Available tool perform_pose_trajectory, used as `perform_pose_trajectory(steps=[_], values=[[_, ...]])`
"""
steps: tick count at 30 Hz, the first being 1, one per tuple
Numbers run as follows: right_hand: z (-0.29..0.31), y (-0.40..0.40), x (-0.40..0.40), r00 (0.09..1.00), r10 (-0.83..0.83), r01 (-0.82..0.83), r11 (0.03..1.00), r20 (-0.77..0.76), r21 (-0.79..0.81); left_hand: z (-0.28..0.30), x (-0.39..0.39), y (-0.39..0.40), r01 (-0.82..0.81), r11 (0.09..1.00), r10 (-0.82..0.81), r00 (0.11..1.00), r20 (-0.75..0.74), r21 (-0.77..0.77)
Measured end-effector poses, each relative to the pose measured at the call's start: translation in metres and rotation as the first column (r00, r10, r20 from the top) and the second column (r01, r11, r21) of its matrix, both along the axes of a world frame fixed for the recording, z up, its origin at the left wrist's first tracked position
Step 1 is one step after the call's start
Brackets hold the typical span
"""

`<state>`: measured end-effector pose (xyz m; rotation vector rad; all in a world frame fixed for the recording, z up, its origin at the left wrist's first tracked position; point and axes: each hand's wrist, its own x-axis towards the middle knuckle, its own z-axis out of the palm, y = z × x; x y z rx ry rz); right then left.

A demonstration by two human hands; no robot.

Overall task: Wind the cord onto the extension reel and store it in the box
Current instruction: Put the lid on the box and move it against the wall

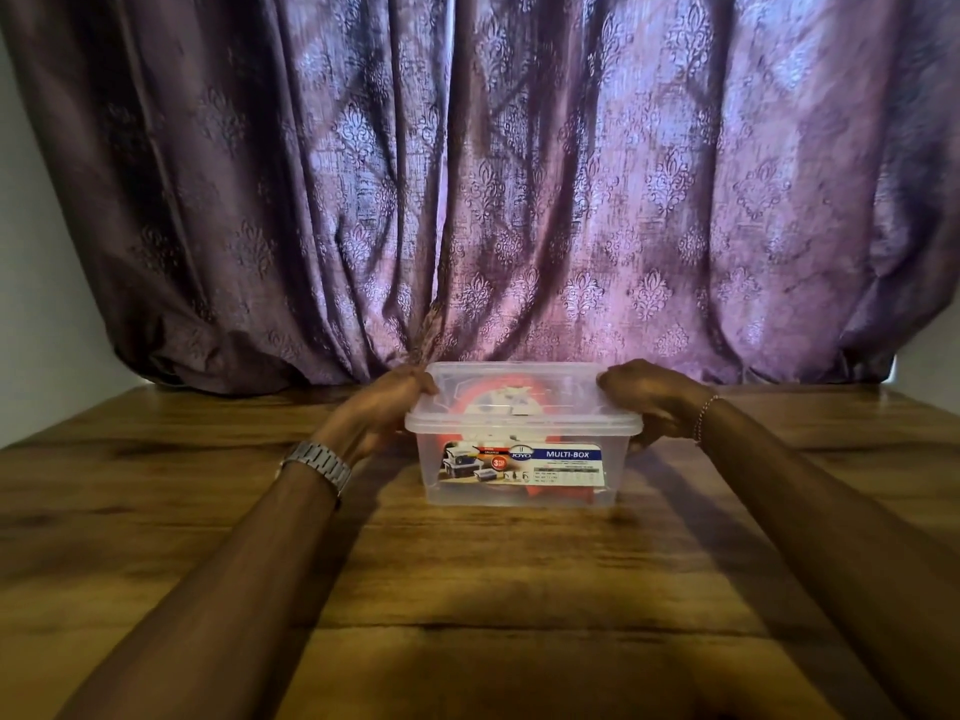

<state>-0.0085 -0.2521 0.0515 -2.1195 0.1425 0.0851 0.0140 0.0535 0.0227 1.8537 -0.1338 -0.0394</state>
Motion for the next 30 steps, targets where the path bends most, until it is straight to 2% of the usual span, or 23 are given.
perform_pose_trajectory(steps=[4, 7, 12, 15, 18, 21, 23, 27, 30], values=[[-0.005, -0.014, 0.007, 0.971, 0.106, -0.061, 0.976, -0.213, 0.208, 0.005, -0.003, 0.006, 0.002, 1.000, 0.000, 0.994, -0.105, 0.017], [-0.003, -0.025, 0.010, 0.964, 0.080, -0.020, 0.972, -0.253, 0.232, 0.009, -0.004, 0.010, -0.022, 1.000, 0.020, 0.979, -0.201, -0.008], [0.007, -0.029, 0.006, 0.974, 0.069, -0.018, 0.974, -0.217, 0.228, 0.016, -0.006, 0.008, -0.135, 0.991, 0.132, 0.969, -0.207, 0.002], [0.008, -0.028, 0.006, 0.997, 0.013, 0.006, 0.972, -0.078, 0.233, 0.020, -0.004, 0.007, -0.235, 0.970, 0.241, 0.965, -0.100, 0.066], [-0.002, -0.019, -0.002, 0.998, -0.006, 0.022, 0.954, -0.056, 0.300, 0.016, -0.004, 0.002, -0.288, 0.956, 0.290, 0.956, -0.038, 0.050], [-0.011, -0.005, -0.011, 0.998, 0.040, -0.010, 0.869, -0.050, 0.494, 0.009, -0.008, -0.007, -0.277, 0.959, 0.273, 0.959, -0.073, -0.059], [-0.014, 0.001, -0.013, 1.000, -0.009, 0.007, 0.820, 0.001, 0.572, 0.004, -0.013, -0.015, -0.291, 0.947, 0.279, 0.955, -0.100, -0.137], [-0.013, 0.004, -0.013, 0.999, -0.038, 0.026, 0.788, 0.006, 0.615, 0.002, -0.023, -0.024, -0.310, 0.908, 0.283, 0.950, -0.133, -0.282], [-0.011, 0.006, -0.010, 0.999, -0.046, 0.037, 0.810, 0.001, 0.585, 0.003, -0.024, -0.024, -0.329, 0.902, 0.303, 0.944, -0.131, -0.281]])
